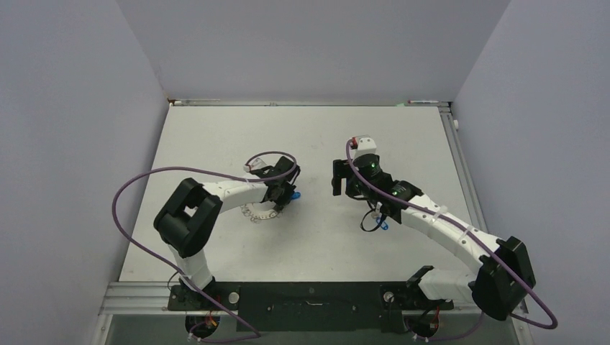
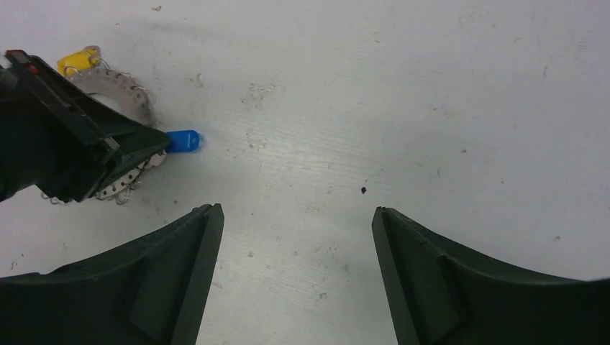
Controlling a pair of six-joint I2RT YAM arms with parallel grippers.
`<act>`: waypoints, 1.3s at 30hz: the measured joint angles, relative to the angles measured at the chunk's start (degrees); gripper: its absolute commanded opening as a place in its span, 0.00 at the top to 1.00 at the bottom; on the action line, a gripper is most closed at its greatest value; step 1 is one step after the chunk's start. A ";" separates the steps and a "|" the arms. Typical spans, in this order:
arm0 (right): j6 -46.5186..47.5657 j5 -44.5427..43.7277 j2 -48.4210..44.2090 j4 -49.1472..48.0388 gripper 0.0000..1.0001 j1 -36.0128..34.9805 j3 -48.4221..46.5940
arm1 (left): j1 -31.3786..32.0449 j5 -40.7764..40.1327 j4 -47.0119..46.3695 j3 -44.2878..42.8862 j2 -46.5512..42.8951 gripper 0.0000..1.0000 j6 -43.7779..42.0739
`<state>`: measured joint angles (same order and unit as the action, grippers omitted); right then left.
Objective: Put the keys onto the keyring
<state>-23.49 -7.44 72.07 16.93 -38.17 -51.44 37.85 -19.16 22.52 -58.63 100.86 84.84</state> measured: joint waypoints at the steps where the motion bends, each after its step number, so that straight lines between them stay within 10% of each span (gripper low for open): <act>1: -0.15 -0.90 -1.51 0.66 0.22 0.02 0.42 | 1.09 0.44 -0.57 -1.22 1.22 1.00 0.33; 5: -0.79 -4.50 -7.17 3.26 0.22 0.28 1.01 | 4.31 2.71 -4.52 -3.67 4.11 0.83 1.55; 7: -1.11 -5.97 -9.42 3.98 0.22 0.33 1.05 | 5.38 4.35 -6.32 -4.00 5.05 0.56 1.81; 9: -1.40 -7.06 -11.26 4.55 0.22 0.33 1.07 | 5.84 5.92 -8.39 -4.15 5.22 0.01 1.99; 17: -3.32 -8.76 -13.90 4.87 0.23 0.33 1.07 | 5.99 6.58 -5.22 -4.57 -1.90 0.04 -4.70; 29: -8.31 -5.84 -5.27 2.16 0.27 -2.36 1.05 | -1.40 0.72 2.08 4.70 -47.17 0.04 -38.05; 39: -14.80 -1.75 13.90 -3.15 0.31 -13.25 -5.44 | -1.57 -4.76 4.85 17.84 -67.17 0.03 -58.80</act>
<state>-38.28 -9.19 85.97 13.78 -51.42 -56.88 36.27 -23.92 27.38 -40.80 33.69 26.04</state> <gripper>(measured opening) 0.711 0.963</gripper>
